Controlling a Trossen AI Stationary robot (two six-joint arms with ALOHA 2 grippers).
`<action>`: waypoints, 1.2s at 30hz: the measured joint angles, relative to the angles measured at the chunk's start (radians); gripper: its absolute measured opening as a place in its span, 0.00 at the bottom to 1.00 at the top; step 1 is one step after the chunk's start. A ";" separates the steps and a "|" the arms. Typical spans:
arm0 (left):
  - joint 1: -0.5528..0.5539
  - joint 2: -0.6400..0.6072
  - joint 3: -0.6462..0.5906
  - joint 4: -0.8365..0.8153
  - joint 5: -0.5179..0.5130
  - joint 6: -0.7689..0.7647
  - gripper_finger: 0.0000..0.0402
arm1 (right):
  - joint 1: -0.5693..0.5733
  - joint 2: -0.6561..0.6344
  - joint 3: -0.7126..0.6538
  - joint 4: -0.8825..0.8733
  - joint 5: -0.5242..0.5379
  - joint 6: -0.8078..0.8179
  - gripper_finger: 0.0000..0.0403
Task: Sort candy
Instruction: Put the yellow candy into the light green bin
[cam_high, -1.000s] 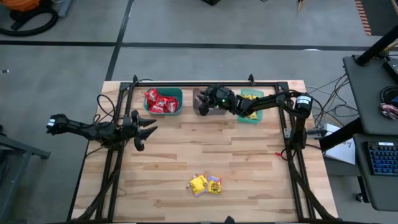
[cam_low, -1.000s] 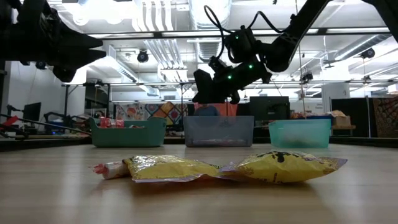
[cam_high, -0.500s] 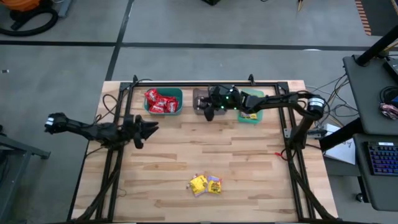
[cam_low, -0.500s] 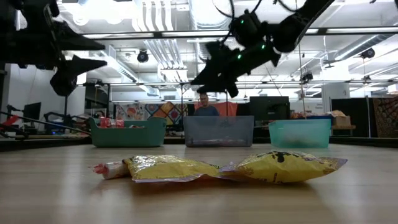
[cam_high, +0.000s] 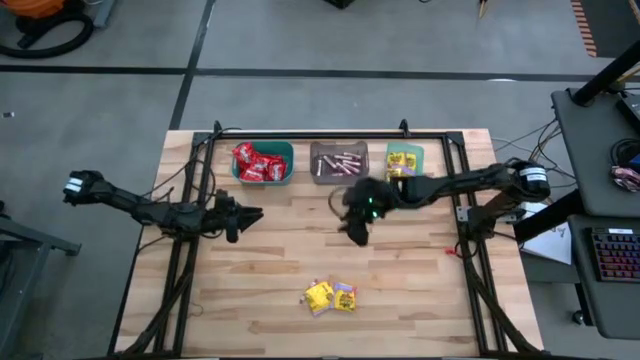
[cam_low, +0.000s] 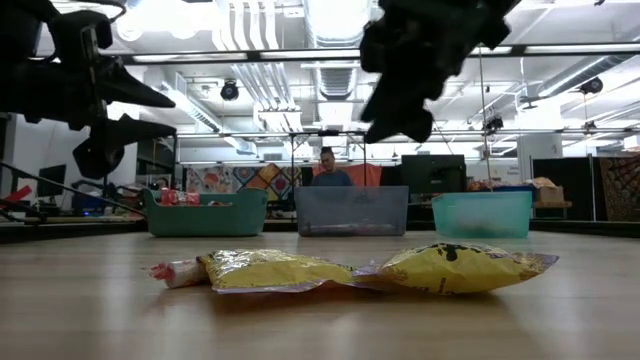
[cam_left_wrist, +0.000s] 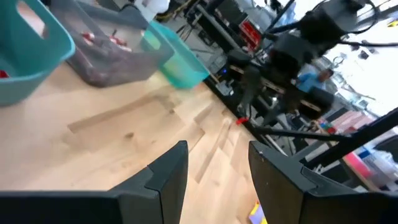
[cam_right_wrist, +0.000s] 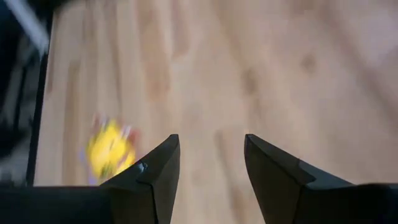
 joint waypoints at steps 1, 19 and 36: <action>-0.006 0.014 0.006 0.000 0.000 -0.004 0.38 | 0.028 0.000 0.000 -0.022 0.001 -0.018 0.42; -0.119 0.413 0.261 0.013 -0.003 0.144 0.38 | 0.510 0.036 -0.001 -0.077 0.396 -0.142 0.42; -0.141 0.496 0.283 0.007 0.031 0.143 0.38 | 0.566 0.242 0.061 -0.016 0.487 0.429 0.42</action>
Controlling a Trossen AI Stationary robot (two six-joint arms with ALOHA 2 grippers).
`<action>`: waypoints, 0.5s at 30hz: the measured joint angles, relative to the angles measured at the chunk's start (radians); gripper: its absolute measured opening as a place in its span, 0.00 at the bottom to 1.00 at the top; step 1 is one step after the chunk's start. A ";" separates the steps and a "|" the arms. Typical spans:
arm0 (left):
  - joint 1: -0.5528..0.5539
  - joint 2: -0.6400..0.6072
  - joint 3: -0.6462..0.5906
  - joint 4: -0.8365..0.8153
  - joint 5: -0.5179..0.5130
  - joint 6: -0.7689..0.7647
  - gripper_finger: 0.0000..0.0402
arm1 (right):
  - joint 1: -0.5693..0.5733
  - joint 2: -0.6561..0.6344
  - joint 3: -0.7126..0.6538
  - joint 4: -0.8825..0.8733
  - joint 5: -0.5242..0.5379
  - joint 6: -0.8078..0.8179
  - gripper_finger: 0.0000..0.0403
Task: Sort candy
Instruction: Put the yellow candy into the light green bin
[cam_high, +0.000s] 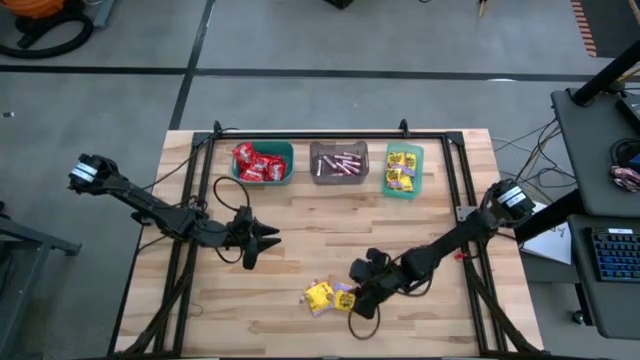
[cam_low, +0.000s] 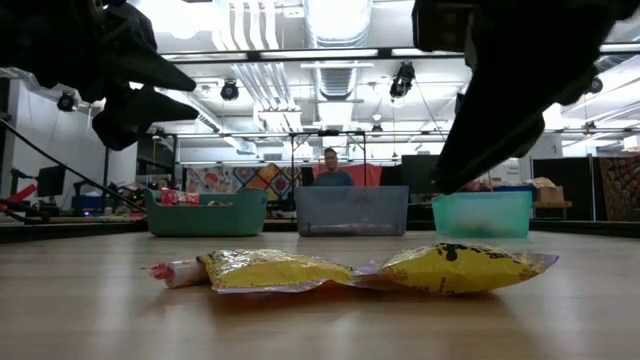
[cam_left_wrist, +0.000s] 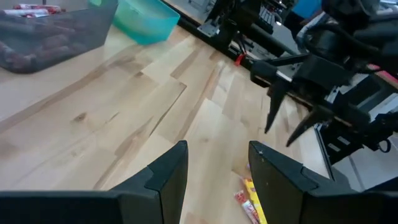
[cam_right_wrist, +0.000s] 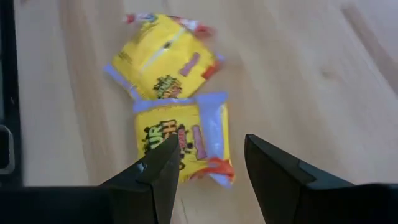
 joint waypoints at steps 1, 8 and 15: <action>0.000 0.001 0.001 0.000 0.000 0.002 0.38 | 0.011 0.010 0.005 0.006 0.035 -0.037 0.42; -0.002 0.016 0.028 0.005 0.000 0.057 0.38 | 0.059 0.085 0.003 0.091 0.210 -0.182 0.42; -0.005 0.040 0.061 0.007 0.000 0.097 0.38 | 0.047 0.165 0.007 0.112 0.176 -0.146 0.42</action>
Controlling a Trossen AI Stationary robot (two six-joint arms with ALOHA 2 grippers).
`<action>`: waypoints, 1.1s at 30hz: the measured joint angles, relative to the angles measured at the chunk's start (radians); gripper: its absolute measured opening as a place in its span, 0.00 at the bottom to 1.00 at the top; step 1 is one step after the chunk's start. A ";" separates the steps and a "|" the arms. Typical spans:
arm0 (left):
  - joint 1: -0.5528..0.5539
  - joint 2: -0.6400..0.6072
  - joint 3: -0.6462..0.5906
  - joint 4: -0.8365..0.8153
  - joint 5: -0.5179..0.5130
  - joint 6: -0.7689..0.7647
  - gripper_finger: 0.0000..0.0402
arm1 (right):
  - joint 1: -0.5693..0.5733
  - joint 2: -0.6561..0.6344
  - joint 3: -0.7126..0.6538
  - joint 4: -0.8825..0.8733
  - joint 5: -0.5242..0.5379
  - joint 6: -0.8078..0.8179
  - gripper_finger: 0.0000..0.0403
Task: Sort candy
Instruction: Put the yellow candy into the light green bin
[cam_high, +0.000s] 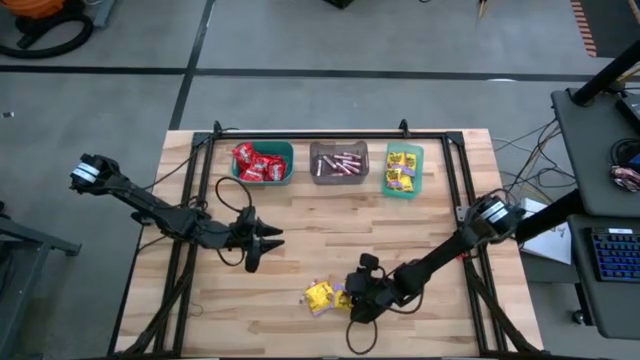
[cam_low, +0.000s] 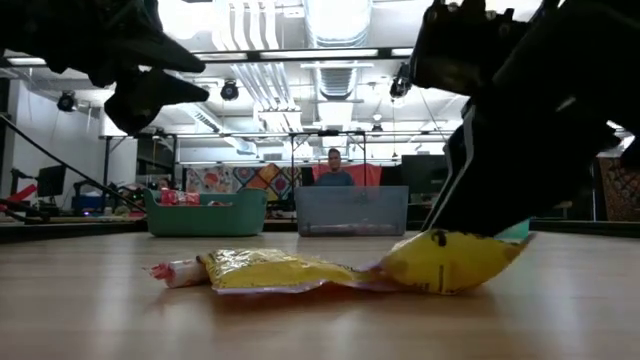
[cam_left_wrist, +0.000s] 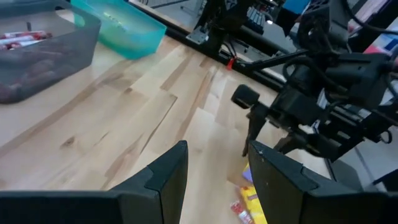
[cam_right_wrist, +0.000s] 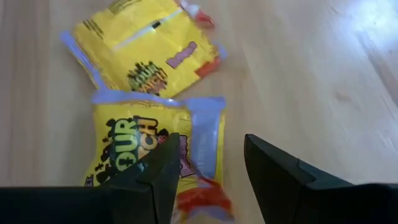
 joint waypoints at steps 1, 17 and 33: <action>0.000 0.000 0.000 -0.006 0.000 0.004 0.38 | -0.003 0.014 0.000 0.010 0.000 0.004 0.42; -0.001 0.039 0.020 -0.012 -0.004 0.014 0.38 | -0.039 0.060 -0.002 0.077 -0.075 0.034 0.05; 0.000 0.046 0.020 -0.004 -0.009 0.016 0.38 | -0.081 -0.199 -0.004 -0.166 0.012 -0.040 0.03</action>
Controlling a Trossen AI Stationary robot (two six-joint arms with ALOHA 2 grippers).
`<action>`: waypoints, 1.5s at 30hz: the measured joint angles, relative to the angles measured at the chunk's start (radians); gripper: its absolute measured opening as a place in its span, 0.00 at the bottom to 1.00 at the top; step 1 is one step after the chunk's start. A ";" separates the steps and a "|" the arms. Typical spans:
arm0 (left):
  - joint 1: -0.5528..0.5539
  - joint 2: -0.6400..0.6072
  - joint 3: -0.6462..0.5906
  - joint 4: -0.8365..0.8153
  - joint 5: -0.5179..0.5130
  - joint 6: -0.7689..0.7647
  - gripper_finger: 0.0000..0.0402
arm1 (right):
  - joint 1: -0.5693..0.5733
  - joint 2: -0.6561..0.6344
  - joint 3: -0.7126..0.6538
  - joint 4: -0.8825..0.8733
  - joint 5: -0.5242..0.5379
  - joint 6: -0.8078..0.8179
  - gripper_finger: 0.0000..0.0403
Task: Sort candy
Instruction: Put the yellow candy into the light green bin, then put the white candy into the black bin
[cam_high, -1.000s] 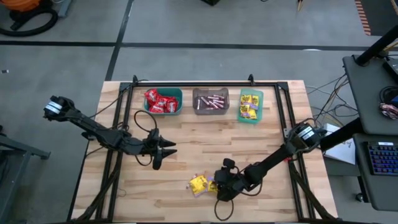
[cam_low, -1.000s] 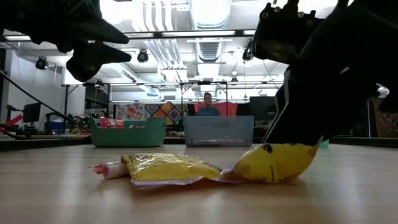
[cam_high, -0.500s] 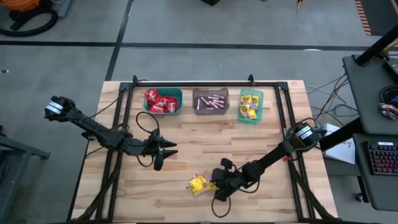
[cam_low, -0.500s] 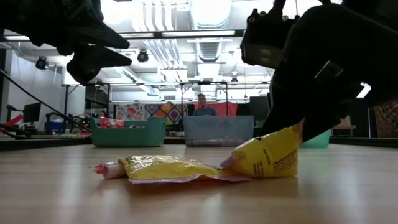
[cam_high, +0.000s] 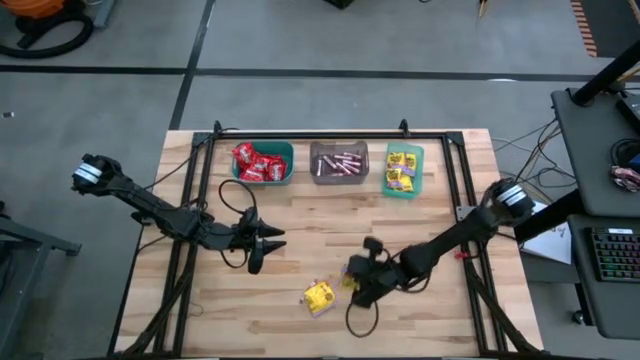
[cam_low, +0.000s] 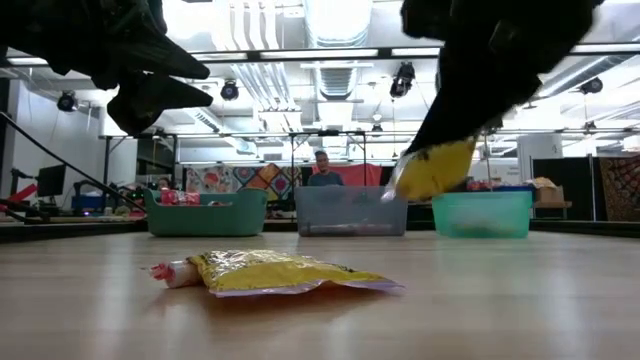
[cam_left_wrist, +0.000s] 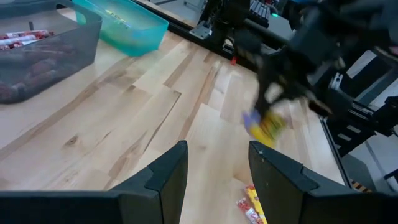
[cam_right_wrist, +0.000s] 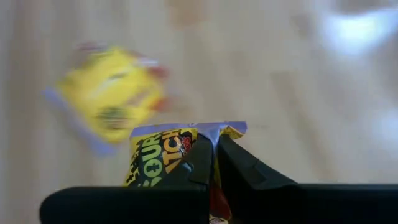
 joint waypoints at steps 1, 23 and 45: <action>0.000 0.000 0.000 -0.001 0.000 0.000 0.38 | -0.011 -0.027 0.000 -0.055 0.028 0.001 0.03; 0.002 0.001 0.012 0.002 -0.018 0.019 0.38 | -0.892 -0.394 -0.117 -0.540 0.245 0.045 0.04; -0.169 0.257 0.067 0.040 0.036 -0.238 0.38 | -0.785 -0.515 -0.147 -0.338 -0.126 -0.044 0.44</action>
